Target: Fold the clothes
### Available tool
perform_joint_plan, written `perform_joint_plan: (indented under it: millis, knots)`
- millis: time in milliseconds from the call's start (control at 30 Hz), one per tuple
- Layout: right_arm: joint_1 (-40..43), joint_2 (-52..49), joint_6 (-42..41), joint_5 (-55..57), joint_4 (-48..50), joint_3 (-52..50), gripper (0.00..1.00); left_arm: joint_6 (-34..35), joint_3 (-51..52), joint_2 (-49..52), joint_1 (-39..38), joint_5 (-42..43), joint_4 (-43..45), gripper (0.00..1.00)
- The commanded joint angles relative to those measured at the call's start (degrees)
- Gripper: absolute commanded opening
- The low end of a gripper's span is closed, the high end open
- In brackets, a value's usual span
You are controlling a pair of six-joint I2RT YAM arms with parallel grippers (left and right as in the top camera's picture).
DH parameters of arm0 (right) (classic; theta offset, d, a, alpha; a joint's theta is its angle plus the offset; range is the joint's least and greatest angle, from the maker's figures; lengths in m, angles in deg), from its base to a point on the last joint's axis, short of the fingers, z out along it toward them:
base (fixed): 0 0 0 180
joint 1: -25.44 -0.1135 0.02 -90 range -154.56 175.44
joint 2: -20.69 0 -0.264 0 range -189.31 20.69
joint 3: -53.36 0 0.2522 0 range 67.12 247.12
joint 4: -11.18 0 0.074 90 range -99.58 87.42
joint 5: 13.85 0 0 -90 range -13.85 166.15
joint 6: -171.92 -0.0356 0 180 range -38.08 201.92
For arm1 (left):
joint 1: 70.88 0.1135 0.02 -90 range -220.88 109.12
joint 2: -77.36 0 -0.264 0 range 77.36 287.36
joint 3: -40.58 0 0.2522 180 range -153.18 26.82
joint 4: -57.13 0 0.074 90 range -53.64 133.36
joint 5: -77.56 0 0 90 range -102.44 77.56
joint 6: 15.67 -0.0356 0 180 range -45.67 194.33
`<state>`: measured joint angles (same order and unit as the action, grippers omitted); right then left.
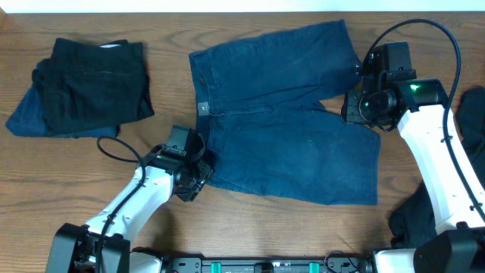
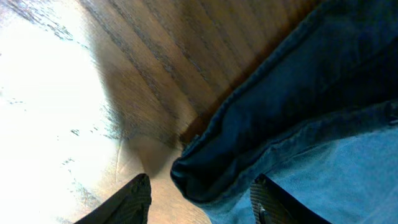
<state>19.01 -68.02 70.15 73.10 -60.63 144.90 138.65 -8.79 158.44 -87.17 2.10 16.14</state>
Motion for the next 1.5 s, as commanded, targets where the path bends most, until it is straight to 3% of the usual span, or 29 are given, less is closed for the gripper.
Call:
perform_joint_plan:
  millis: [0, 67, 367, 467, 633, 833, 1033, 1100, 1133, 1200, 1467]
  knots:
    - [0.52, -0.07, -0.63, 0.04, -0.09, -0.2, 0.48, 0.52, 1.55, 0.59, -0.2, -1.38, 1.31, 0.53]
    - [0.52, -0.07, -0.63, 0.04, -0.11, -0.2, 0.48, 0.5, 2.49, 0.59, -0.2, -1.38, 3.21, 0.52]
    - [0.52, -0.07, -0.63, 0.04, -0.28, -0.2, 0.48, 0.5, 3.69, 0.59, -0.2, -2.84, 5.49, 0.23]
    - [0.52, -0.07, -0.66, 0.04, -0.66, -0.2, 0.47, 0.5, 3.69, 0.59, -0.2, -2.82, 5.49, 0.06]
    - [0.59, -0.04, -5.88, 1.33, -4.55, -0.2, 0.43, 0.11, 3.45, 0.46, -0.17, -2.84, 5.55, 0.06]
    - [2.58, 0.13, -24.52, 8.07, -18.53, -0.33, 0.44, -2.32, 3.37, 0.46, -0.17, -2.82, 5.7, 0.06]
    - [2.75, 7.82, -31.36, 3.15, -17.44, -7.28, 0.48, -3.23, 3.37, 0.48, -0.17, -2.78, 5.44, 0.06]
    - [2.78, 12.26, -34.29, 0.63, -15.21, -12.09, 0.59, -3.67, 3.37, 0.48, -0.17, -2.71, 5.31, 0.06]
    - [2.78, 14.16, -35.74, -0.02, -14.19, -14.47, 0.71, -4.15, 3.37, 0.48, -0.17, -2.58, 5.31, 0.06]
    - [2.75, 17.88, -38.23, -0.61, -12.46, -19.78, 0.79, -5.07, 3.37, 0.48, -0.17, -2.6, 5.31, 0.06]
    - [2.75, 22.45, -51.45, 1.66, -6.32, -36.11, 0.82, -5.4, 3.37, 0.48, -0.17, -2.6, 5.27, 0.06]
